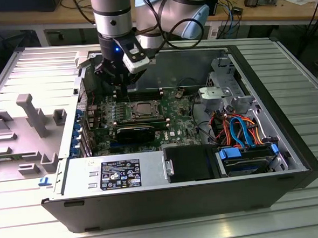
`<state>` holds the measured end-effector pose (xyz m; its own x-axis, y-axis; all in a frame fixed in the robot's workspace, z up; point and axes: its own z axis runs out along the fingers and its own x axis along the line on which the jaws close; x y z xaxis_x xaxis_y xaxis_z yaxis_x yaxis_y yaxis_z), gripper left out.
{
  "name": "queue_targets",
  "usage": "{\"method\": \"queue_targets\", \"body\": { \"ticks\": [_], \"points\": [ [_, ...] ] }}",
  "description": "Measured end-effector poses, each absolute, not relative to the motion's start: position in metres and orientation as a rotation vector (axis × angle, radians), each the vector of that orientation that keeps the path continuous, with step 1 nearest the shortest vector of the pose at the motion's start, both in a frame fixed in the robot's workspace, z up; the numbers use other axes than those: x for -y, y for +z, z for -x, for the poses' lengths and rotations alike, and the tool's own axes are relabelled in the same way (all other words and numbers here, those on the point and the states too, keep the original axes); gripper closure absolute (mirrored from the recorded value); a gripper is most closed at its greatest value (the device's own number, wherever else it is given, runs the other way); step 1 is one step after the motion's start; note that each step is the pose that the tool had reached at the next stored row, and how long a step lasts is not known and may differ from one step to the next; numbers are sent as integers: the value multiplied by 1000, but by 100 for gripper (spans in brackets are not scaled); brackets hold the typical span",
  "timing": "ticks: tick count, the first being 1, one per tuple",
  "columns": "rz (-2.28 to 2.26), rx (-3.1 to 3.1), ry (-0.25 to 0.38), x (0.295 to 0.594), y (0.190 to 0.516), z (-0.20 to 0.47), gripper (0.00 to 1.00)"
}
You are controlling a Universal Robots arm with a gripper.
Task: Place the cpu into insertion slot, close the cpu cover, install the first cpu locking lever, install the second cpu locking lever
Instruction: 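Install the first cpu locking lever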
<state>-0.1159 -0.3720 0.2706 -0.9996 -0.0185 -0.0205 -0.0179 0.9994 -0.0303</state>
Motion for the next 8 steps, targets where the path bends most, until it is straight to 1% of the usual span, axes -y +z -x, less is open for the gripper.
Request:
{"method": "queue_targets", "body": {
  "ticks": [2, 8],
  "points": [
    [87, -3119, -45, 372, 270, 118, 89],
    [76, -3119, -39, 372, 269, 131, 89]
  ]
}}
